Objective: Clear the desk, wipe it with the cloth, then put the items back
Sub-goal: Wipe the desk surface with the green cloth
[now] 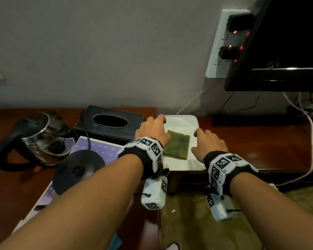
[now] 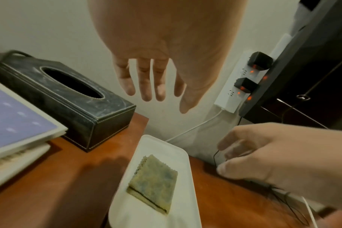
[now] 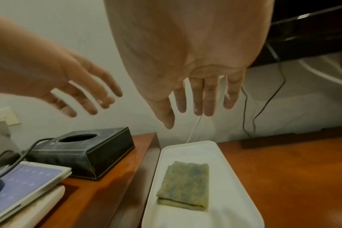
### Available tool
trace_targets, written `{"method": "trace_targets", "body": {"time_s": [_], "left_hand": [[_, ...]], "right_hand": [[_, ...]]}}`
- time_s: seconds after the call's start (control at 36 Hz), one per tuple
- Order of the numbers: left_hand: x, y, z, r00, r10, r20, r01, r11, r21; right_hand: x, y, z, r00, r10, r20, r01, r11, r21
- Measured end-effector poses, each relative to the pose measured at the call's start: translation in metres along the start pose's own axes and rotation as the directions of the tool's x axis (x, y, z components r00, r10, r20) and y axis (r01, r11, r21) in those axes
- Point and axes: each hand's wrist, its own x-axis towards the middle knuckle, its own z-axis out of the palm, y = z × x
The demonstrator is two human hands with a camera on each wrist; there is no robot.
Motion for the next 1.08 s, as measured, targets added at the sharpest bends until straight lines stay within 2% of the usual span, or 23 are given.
{"method": "trace_targets", "body": {"time_s": [0.17,0.31,0.39,0.5,0.61,0.67,0.72,0.78,0.83,0.92,0.97,1.08], "left_hand": [[0.044,0.017,0.021,0.999,-0.014,-0.042,0.012,0.999,-0.037],[0.085,0.017,0.05,0.993,-0.04,-0.108,0.034,0.998,-0.055],[0.102,0.015,0.079,0.988,-0.066,-0.139,0.058,0.996,-0.06],[0.121,0.011,0.11,0.985,-0.055,-0.164,0.048,0.998,-0.046],[0.137,0.006,0.132,0.976,-0.049,-0.211,0.045,0.999,-0.021],[0.14,0.005,0.138,0.975,-0.052,-0.218,0.048,0.999,-0.023],[0.139,0.006,0.138,0.974,-0.063,-0.217,0.057,0.998,-0.033],[0.135,0.008,0.131,0.975,-0.081,-0.209,0.073,0.996,-0.048],[0.128,0.012,0.114,0.974,-0.104,-0.203,0.093,0.994,-0.063],[0.108,0.02,0.074,0.971,-0.143,-0.19,0.127,0.988,-0.09],[0.094,0.026,0.047,0.968,-0.154,-0.199,0.139,0.986,-0.091],[0.052,0.034,-0.018,0.955,-0.179,-0.236,0.167,0.983,-0.073]], "right_hand": [[0.049,-0.005,0.04,0.981,-0.16,0.107,0.167,0.984,-0.063],[0.099,-0.001,0.095,0.953,-0.284,0.106,0.29,0.956,-0.039],[0.123,0.003,0.134,0.922,-0.338,0.187,0.35,0.936,-0.035],[0.147,0.009,0.176,0.89,-0.367,0.271,0.408,0.906,-0.112],[0.16,0.005,0.194,0.892,-0.434,0.128,0.451,0.875,-0.177],[0.162,0.0,0.19,0.872,-0.483,0.072,0.484,0.833,-0.268],[0.163,-0.001,0.179,0.875,-0.483,0.03,0.473,0.84,-0.266],[0.16,0.0,0.159,0.924,-0.383,-0.026,0.377,0.918,-0.127],[0.156,0.004,0.133,0.974,-0.225,-0.02,0.226,0.969,0.101],[0.144,0.011,0.087,0.995,-0.085,0.061,0.056,0.925,0.377],[0.135,0.013,0.059,0.997,-0.061,0.052,0.032,0.896,0.444],[0.1,0.0,-0.007,0.996,-0.092,0.018,0.073,0.882,0.466]]}}
